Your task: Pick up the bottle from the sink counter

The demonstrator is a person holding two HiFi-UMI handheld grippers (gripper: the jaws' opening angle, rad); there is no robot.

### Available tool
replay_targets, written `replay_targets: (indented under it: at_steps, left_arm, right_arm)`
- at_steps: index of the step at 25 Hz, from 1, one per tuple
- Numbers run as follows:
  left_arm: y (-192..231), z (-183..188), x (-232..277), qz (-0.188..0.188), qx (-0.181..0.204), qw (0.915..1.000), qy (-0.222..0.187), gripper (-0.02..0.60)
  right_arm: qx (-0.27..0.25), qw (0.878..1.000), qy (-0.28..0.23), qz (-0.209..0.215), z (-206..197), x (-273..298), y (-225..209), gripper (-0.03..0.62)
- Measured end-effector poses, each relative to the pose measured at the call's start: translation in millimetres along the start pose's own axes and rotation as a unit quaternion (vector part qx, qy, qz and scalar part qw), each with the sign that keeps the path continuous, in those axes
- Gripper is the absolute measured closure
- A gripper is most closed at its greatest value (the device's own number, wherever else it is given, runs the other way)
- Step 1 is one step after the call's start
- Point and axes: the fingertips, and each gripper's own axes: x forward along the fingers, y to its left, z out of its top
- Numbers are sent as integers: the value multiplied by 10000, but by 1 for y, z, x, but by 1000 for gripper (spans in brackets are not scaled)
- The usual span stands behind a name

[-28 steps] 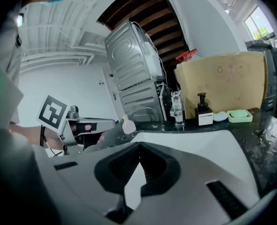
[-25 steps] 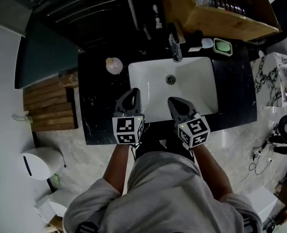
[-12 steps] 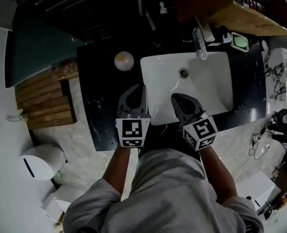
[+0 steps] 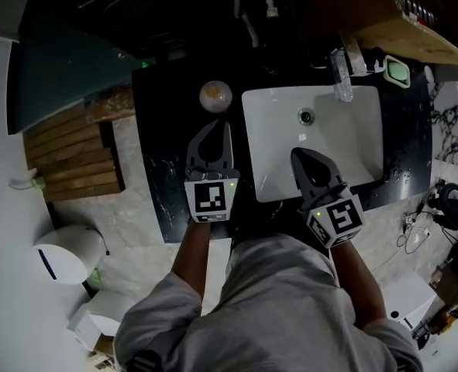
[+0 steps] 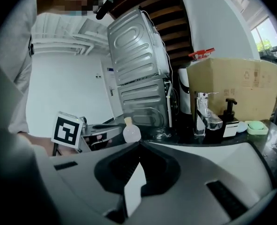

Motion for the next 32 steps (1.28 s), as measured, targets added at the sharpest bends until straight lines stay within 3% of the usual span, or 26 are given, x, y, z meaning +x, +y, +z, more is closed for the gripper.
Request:
replay_targets:
  at_steps: [8, 19, 21, 26, 30, 32]
  left_arm:
    - [17, 12, 7, 50, 194, 9993, -317, 568]
    - [34, 8, 15, -79, 89, 9996, -246, 558]
    - [33, 11, 16, -348, -23, 9989, -312, 504]
    - [39, 37, 16, -1648, -23, 9854, -435, 398]
    - [42, 23, 23, -1859, 443, 9815, -155, 371]
    - [38, 15, 27, -1855, 494, 9814, -92, 367]
  right_arm:
    - [12, 10000, 61, 34, 1, 6, 3, 585]
    - [106, 9999, 95, -22, -1, 9, 7, 585]
    - [123, 9999, 109, -39, -3, 9, 8, 585]
    - [87, 9999, 72, -9, -3, 7, 10, 585]
    - [125, 9999, 111, 7, -7, 8, 11, 585]
    - [101, 9998, 130, 66, -7, 8, 13, 585]
